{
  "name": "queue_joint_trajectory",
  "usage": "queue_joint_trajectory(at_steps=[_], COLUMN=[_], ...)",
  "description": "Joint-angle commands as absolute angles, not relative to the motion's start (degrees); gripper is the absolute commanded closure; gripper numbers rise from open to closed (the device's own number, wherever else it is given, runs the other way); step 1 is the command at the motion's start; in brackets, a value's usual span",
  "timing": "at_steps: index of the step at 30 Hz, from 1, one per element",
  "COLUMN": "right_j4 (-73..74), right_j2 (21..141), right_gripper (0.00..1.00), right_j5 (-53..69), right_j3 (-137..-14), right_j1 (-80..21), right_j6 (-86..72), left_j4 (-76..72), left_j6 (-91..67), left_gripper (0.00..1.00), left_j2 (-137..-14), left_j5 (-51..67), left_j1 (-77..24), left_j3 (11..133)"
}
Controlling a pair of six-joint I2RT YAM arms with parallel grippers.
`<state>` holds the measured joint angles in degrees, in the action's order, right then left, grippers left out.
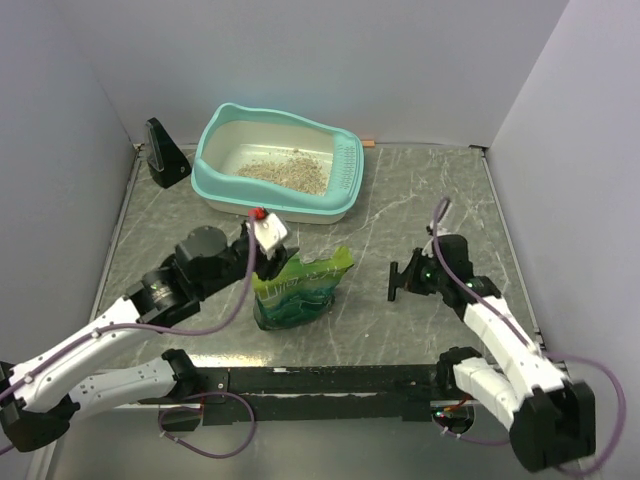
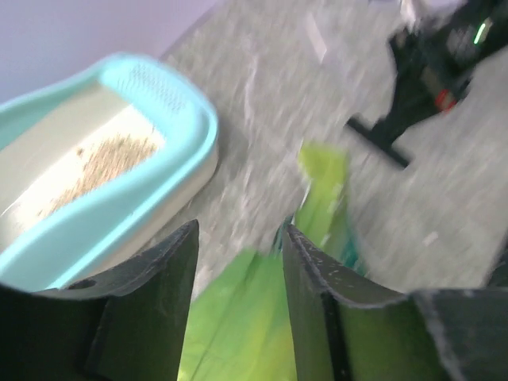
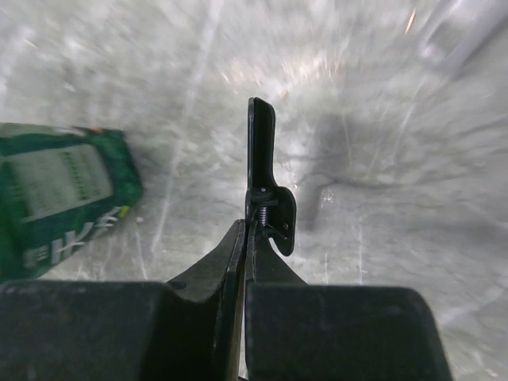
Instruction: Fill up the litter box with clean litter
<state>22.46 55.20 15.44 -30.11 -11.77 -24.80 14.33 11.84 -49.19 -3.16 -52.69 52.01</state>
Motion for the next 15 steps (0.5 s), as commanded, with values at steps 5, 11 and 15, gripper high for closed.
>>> queue_joint_trajectory(at_steps=[5,11,15], right_j4=[29.7,34.0,35.9], right_j2=[38.3,35.6,38.7], right_gripper=[1.00,1.00,1.00], right_j5=[18.9,20.8,24.6], right_j3=[-43.3,-56.5,-65.0], right_j1=[-17.0,-26.4,-33.7], right_j6=[-19.2,-14.5,-13.0], left_j4=[24.4,14.2,6.8], left_j6=[-8.3,-20.5,-27.4], left_gripper=[0.53,0.49,0.45], left_j2=[-54.3,-50.8,-49.2], left_j5=[11.3,17.3,20.1], left_j1=[-52.7,-52.7,-52.7], left_j3=[69.7,65.3,61.2])
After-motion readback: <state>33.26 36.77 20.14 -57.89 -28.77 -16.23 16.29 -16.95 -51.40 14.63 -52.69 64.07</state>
